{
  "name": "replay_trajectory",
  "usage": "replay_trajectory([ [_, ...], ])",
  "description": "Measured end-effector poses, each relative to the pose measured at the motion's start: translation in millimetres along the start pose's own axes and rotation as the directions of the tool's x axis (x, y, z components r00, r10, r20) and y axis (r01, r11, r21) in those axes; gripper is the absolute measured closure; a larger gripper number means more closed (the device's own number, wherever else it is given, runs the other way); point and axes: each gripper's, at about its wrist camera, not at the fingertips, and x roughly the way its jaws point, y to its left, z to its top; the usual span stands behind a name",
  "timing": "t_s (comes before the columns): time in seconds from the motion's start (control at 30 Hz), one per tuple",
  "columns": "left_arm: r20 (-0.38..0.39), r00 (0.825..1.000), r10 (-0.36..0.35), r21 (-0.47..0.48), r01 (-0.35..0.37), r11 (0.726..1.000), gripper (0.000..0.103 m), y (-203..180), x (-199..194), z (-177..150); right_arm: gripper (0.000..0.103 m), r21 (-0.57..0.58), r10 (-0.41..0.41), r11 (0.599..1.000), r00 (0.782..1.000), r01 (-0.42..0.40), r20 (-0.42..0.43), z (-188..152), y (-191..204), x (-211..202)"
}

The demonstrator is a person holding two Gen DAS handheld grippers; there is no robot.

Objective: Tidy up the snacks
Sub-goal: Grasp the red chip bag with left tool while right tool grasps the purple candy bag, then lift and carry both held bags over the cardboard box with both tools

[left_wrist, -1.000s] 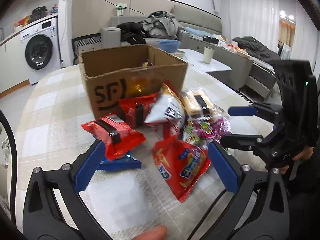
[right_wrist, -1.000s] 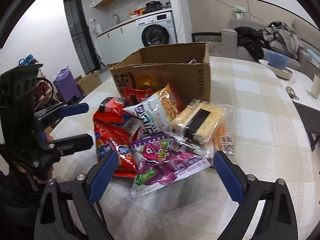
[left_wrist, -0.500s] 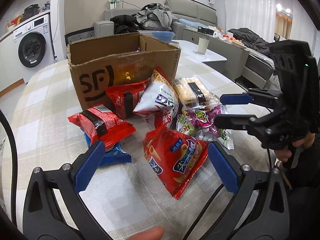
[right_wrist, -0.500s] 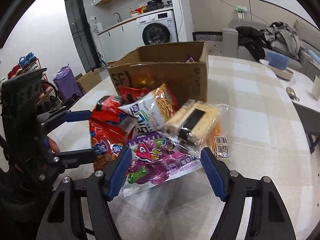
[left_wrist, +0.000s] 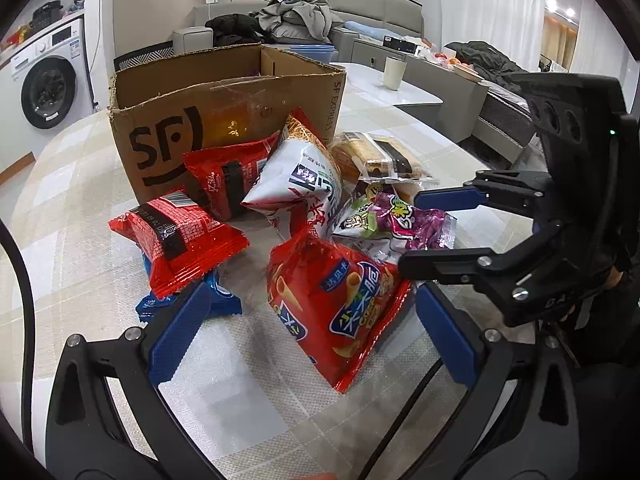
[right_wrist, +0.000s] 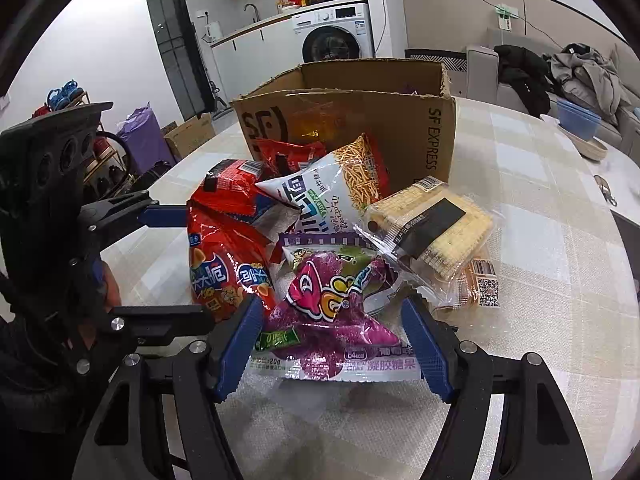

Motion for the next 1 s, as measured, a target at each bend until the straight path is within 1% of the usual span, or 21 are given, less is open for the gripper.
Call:
replay_trajectory([
  [0.3, -0.001, 1.000, -0.014, -0.023, 0.014, 1.000, 0.001, 6.4, 1.5, -1.2, 0.034, 0.072, -0.014, 0.997, 1.000, 0.014, -0.005, 7.2, -5.5, 16.3],
  [0.4, -0.002, 1.000, -0.012, -0.029, 0.012, 0.999, 0.001, 8.5, 2.1, -1.5, 0.034, 0.084, -0.013, 0.996, 0.999, 0.016, -0.036, 11.2, -6.4, 24.5],
  [0.47, -0.004, 1.000, -0.012, -0.033, 0.012, 0.999, 0.001, 8.4, 2.3, -2.6, 0.034, 0.058, -0.015, 0.998, 0.997, 0.019, -0.076, 10.9, -1.5, 35.8],
  [0.5, -0.005, 1.000, -0.009, -0.034, 0.009, 0.999, 0.002, 8.5, 2.7, -2.4, 0.034, 0.023, -0.048, 0.998, 0.996, 0.050, -0.068, 11.2, 4.6, 37.5],
  [0.53, -0.005, 1.000, -0.001, -0.035, 0.000, 0.999, 0.002, 9.6, 2.2, -2.5, 0.034, 0.016, -0.058, 0.998, 0.996, 0.059, -0.061, 12.1, 6.5, 38.1],
  [0.57, -0.006, 1.000, -0.003, -0.036, 0.003, 0.999, 0.002, 10.3, 2.7, -2.0, 0.036, 0.023, -0.039, 0.999, 0.997, 0.040, -0.060, 13.2, 5.8, 38.3],
  [0.67, -0.007, 1.000, -0.016, -0.040, 0.015, 0.999, 0.002, 11.3, 3.2, -1.9, 0.037, 0.033, -0.026, 0.999, 0.998, 0.028, -0.050, 14.5, 4.3, 37.6],
  [0.83, -0.015, 1.000, -0.020, -0.033, 0.019, 0.999, 0.002, 9.4, 3.7, -4.9, 0.040, 0.044, -0.025, 0.999, 0.999, 0.026, -0.034, 13.5, 2.5, 36.6],
  [0.9, -0.018, 1.000, -0.024, -0.030, 0.023, 0.999, 0.002, 9.0, 4.4, -4.9, 0.043, 0.043, -0.024, 0.999, 0.999, 0.025, -0.022, 14.2, 1.9, 34.2],
  [1.0, -0.024, 0.999, -0.035, -0.030, 0.034, 0.999, 0.002, 8.5, 5.1, -5.8, 0.044, 0.041, -0.028, 0.999, 1.000, 0.028, 0.009, 14.2, 2.8, 28.7],
])
